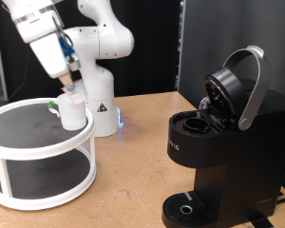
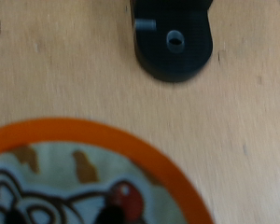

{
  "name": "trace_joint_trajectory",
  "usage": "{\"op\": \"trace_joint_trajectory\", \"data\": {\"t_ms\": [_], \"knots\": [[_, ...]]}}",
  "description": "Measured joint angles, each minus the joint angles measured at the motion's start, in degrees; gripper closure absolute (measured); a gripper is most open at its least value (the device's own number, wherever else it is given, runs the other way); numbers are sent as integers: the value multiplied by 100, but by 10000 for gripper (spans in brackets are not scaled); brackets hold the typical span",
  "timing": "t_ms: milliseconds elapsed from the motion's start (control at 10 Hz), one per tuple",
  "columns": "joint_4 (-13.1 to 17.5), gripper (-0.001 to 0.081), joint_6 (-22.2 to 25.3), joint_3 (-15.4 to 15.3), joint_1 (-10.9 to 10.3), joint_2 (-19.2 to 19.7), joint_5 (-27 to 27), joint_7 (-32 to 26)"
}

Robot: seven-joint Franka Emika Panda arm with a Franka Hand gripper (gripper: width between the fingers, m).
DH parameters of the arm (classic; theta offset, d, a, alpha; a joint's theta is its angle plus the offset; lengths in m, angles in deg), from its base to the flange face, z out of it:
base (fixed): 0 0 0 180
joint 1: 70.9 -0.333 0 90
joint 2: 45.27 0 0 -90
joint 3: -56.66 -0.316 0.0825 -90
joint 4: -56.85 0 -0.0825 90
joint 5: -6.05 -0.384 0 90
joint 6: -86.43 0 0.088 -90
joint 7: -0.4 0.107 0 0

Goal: Make a cup of coffee with the keurig machine

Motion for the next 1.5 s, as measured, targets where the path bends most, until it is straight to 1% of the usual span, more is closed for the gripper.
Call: {"op": "trace_joint_trajectory", "data": {"t_ms": [100,400,500,600,700,800,900,1000,1200,1400,1500], "knots": [[3,372,25,-27,-143,23,-291,11],[127,372,14,-367,-436,147,-570,435],[178,372,-184,-523,-489,198,-599,737],[182,372,-378,-659,-478,243,-599,985],[180,372,-314,-640,-478,243,-599,922],[199,372,-102,-605,-492,244,-596,674],[277,372,223,-589,-511,265,-596,442],[413,372,423,-623,-549,332,-596,412],[743,372,465,-762,-664,590,-658,641],[1085,372,386,-847,-751,872,-932,868],[1238,372,211,-916,-761,1010,-954,1111]]}}
